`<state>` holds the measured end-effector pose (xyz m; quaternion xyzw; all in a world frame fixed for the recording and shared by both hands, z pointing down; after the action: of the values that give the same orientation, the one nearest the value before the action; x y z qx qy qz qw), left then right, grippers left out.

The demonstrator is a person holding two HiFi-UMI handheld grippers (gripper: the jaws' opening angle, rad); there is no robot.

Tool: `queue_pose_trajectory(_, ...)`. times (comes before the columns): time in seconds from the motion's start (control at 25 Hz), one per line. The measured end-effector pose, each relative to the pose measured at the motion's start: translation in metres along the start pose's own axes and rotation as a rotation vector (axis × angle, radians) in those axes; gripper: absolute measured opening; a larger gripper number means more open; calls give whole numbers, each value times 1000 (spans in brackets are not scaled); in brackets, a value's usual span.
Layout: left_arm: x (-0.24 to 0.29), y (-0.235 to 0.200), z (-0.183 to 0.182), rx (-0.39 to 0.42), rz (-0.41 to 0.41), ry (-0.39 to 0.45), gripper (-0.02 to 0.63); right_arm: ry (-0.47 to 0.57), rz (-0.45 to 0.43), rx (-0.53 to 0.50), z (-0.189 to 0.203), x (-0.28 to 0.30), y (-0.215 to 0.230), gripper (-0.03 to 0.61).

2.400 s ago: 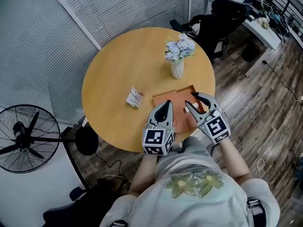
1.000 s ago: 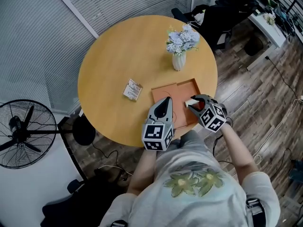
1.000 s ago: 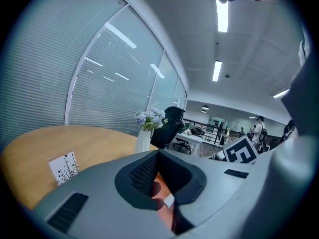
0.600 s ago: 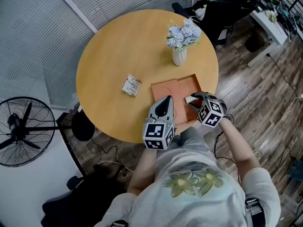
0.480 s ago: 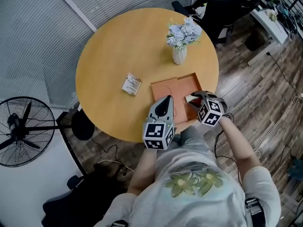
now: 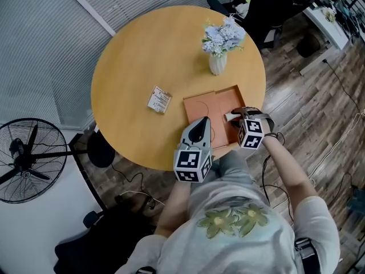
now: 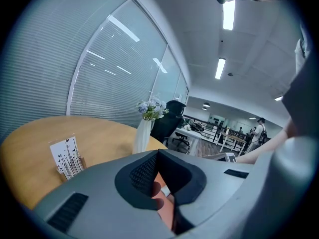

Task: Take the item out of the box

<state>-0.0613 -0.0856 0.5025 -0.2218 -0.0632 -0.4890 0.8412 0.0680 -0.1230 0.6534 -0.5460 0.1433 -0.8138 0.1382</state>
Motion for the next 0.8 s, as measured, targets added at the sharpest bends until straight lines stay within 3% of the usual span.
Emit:
queue_pose_trajectory(0.48, -1, -3, 7, -4, 5, -16, 2, -78, -23, -135, 9, 22, -2, 147)
queue_pose_trajectory(0.8, -5, -7, 8, -6, -7, -21, 2, -100, -57, -151, 6, 30, -2, 147)
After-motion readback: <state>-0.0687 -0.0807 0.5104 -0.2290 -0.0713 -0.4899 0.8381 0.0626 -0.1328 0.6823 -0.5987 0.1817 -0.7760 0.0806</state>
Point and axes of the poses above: the fingertips, and each gripper's own axes: x forward along the fingers, y to its right, z out of its underside, the point moved 4 cm from there along -x, backward along the fingers, and after that the axes turned 5 degrees about z, right-handed, at the moved point
